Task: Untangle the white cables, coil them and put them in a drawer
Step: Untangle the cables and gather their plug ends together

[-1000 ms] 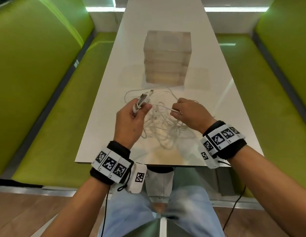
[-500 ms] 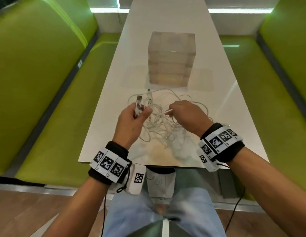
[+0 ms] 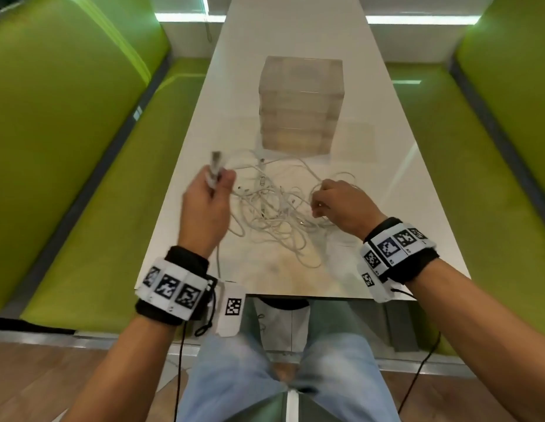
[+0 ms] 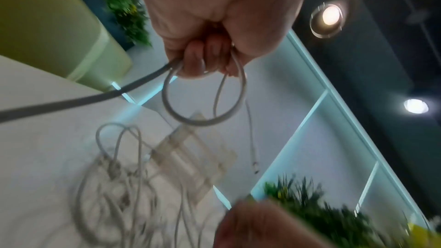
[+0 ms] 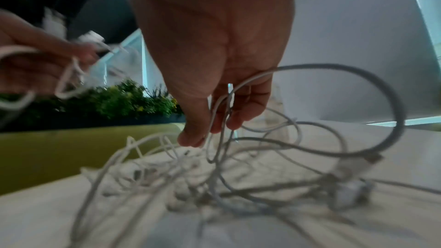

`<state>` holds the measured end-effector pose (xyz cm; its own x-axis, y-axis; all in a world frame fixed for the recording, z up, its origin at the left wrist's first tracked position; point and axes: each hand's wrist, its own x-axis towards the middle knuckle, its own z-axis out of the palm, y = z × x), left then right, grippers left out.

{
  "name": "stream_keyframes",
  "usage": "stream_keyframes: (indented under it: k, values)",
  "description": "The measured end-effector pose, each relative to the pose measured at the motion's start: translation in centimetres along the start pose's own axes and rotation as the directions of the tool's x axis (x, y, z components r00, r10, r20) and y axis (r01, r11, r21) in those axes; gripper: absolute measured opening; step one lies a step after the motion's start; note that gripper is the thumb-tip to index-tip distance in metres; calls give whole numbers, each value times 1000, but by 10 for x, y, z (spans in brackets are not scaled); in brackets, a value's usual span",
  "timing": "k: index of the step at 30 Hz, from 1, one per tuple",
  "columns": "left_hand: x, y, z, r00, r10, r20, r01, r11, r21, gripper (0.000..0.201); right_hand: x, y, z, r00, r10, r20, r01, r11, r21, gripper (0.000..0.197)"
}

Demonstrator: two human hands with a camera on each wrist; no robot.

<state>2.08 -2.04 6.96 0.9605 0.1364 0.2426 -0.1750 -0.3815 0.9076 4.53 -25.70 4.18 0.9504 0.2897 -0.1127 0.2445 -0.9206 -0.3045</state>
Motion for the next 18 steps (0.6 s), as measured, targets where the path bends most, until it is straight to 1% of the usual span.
stream_keyframes:
  k: [1,2,3,4,6,9,11,14,15,17,18]
  values:
    - [5,0,-12,998,3,-63,-7,999,-49,21,-1,6,1,999,33,14,-33,999,30,15]
    - [8,1,-22,995,3,-100,-11,997,-82,22,-1,10,1,998,52,29,-53,997,63,17]
    - [10,0,-28,994,-3,-109,-6,996,-85,24,-2,11,1,998,55,38,-58,994,93,17]
    - [9,0,-32,996,-12,-92,6,998,-70,26,-2,10,0,998,47,38,-51,992,119,16]
    - [4,-3,-32,999,-34,-18,33,999,-24,25,-1,5,-2,1000,12,8,-13,986,164,14]
    - [-5,-10,-26,995,-37,93,35,999,17,26,-3,-4,-8,999,-26,-31,31,981,190,21]
    - [-10,-14,-21,990,-35,136,33,999,20,30,-7,-11,-12,999,-22,-42,30,979,201,25]
    - [-18,-18,-18,979,-51,199,49,999,15,46,-14,-11,-13,997,0,-73,14,983,185,23]
    - [-20,-19,-17,971,-60,231,56,998,20,47,-16,-10,-14,998,13,-66,-2,988,157,23]
    - [-24,-20,-18,951,-83,298,76,997,35,40,-21,-8,-15,996,57,-70,-50,994,99,24]
    - [-26,-21,-18,939,-93,331,82,995,47,36,-25,-9,-17,993,65,-104,-54,993,106,25]
